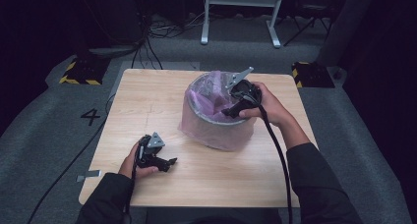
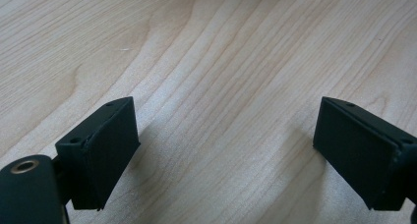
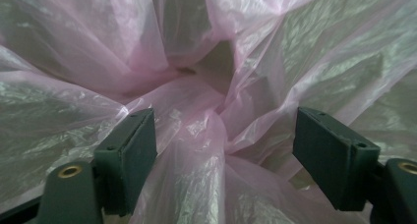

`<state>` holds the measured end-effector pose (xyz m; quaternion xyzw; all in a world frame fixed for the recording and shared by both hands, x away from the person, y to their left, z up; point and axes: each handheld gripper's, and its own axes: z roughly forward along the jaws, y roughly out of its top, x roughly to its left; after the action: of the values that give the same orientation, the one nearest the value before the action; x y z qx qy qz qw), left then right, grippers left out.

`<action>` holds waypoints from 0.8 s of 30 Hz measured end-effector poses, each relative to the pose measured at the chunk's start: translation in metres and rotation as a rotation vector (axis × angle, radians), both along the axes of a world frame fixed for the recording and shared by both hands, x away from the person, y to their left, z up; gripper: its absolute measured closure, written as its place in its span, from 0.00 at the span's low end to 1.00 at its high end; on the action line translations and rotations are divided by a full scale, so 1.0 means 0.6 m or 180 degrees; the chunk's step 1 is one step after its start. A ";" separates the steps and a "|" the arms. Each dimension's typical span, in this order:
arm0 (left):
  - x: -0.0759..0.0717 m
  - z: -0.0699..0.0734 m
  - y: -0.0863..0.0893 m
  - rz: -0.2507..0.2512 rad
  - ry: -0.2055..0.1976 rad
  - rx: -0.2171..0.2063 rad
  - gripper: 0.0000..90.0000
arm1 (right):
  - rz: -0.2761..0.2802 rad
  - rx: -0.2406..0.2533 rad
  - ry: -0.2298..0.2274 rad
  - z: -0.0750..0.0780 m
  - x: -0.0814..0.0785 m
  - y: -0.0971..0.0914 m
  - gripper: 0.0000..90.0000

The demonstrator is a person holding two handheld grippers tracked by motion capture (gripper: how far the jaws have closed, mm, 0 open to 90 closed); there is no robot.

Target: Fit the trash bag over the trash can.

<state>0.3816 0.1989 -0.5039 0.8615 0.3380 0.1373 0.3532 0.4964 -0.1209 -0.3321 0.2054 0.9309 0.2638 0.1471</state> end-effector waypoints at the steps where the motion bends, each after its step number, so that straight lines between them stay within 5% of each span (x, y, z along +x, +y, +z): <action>1: 0.000 0.000 0.000 -0.0001 -0.0009 -0.0007 0.11 | -0.0003 -0.0049 0.0041 -0.001 0.002 0.002 0.27; 5: 0.000 0.000 -0.001 -0.0016 -0.0013 -0.0004 0.11 | -0.0055 -0.0204 0.0274 -0.006 0.012 0.007 0.27; 12: 0.000 0.000 -0.001 -0.0025 -0.0009 -0.0013 0.11 | -0.0110 -0.0261 0.0293 -0.006 0.013 0.011 0.27; 18: 0.000 0.000 -0.001 -0.0048 -0.0007 -0.0013 0.11 | -0.0108 0.0021 -0.0009 0.000 -0.002 0.001 0.26; 19: 0.000 0.000 -0.001 -0.0050 0.0001 -0.0009 0.11 | -0.0180 0.0159 -0.0065 0.002 -0.005 -0.005 0.26; 24: 0.000 0.000 -0.001 -0.0050 0.0001 -0.0010 0.11 | -0.0306 0.0374 -0.0251 0.012 -0.015 -0.015 0.28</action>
<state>0.3817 0.1981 -0.5040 0.8636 0.3315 0.1338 0.3555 0.4877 -0.1301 -0.3248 0.2476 0.8964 0.3185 0.1838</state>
